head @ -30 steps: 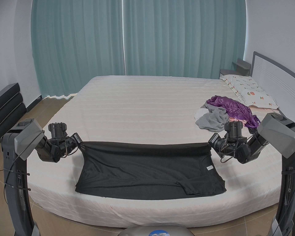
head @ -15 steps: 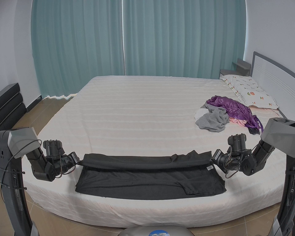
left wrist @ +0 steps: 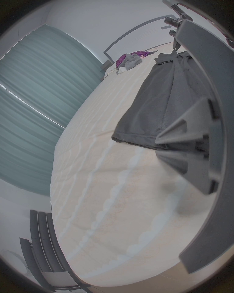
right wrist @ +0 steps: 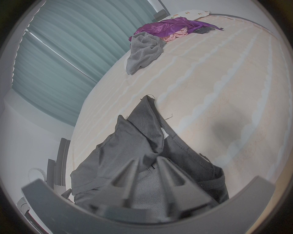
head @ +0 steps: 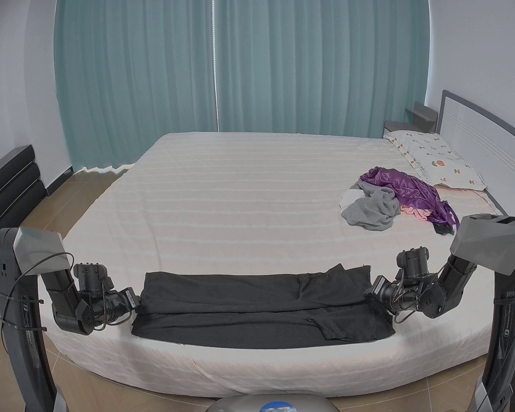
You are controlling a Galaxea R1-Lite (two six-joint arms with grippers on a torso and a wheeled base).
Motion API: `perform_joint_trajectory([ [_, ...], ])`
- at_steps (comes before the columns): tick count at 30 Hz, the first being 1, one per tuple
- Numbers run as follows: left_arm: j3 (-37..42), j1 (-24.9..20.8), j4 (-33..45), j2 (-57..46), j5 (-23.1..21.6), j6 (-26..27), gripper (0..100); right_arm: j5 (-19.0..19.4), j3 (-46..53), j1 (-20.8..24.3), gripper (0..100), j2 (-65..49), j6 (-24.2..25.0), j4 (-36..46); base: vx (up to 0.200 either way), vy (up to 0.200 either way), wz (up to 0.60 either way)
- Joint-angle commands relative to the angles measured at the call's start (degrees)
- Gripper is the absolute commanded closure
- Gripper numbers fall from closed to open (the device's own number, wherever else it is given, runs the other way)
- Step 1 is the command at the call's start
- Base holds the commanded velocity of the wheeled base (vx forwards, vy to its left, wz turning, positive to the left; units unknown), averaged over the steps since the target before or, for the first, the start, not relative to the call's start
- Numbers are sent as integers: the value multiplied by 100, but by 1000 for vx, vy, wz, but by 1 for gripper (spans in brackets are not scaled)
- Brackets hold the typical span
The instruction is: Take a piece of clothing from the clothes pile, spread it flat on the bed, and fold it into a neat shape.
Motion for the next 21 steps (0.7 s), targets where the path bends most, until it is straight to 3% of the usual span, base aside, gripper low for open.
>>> perform_joint_trajectory([
  [1,100,-13,-6,24,1,-1,0,8,-22,2,0,41,20,-20,0,0,0],
  [10,-656,-48,2,-47,10,-353,0,272,-549,-200,0,-82,73,-91,0,0,0],
  [13,-1499,-223,310,252,54,-818,0,281,-1111,-315,0,454,73,-82,0,0,0],
  [17,-2229,-434,1066,507,71,-845,0,307,-1560,-323,0,946,82,-82,0,0,0],
  [21,-2607,-496,1286,718,80,-836,0,342,-1656,-359,0,1043,73,-108,0,0,0],
])
